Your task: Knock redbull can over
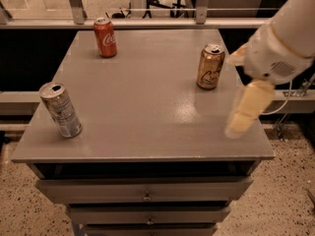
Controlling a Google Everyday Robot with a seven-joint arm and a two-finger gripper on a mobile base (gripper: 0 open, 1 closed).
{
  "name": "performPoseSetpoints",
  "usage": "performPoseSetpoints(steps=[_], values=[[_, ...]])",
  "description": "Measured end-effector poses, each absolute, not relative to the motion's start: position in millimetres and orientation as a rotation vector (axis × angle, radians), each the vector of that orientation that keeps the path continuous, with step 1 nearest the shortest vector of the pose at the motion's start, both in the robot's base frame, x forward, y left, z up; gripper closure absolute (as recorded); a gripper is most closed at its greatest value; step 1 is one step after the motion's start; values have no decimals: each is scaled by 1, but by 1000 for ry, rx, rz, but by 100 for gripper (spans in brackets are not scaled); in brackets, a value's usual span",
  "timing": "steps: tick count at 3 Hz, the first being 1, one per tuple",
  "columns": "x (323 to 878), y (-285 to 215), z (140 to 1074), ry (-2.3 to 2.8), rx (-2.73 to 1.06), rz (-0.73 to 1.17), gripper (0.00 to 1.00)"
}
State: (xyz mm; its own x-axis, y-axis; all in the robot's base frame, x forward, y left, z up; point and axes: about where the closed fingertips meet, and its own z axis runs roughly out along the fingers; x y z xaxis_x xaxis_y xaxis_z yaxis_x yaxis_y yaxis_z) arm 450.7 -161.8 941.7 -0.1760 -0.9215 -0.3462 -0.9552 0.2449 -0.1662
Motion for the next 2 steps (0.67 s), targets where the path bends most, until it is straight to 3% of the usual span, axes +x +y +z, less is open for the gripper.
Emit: performPoseSetpoints(steps=[2], values=[[466, -6, 900, 1846, -1707, 599, 0]])
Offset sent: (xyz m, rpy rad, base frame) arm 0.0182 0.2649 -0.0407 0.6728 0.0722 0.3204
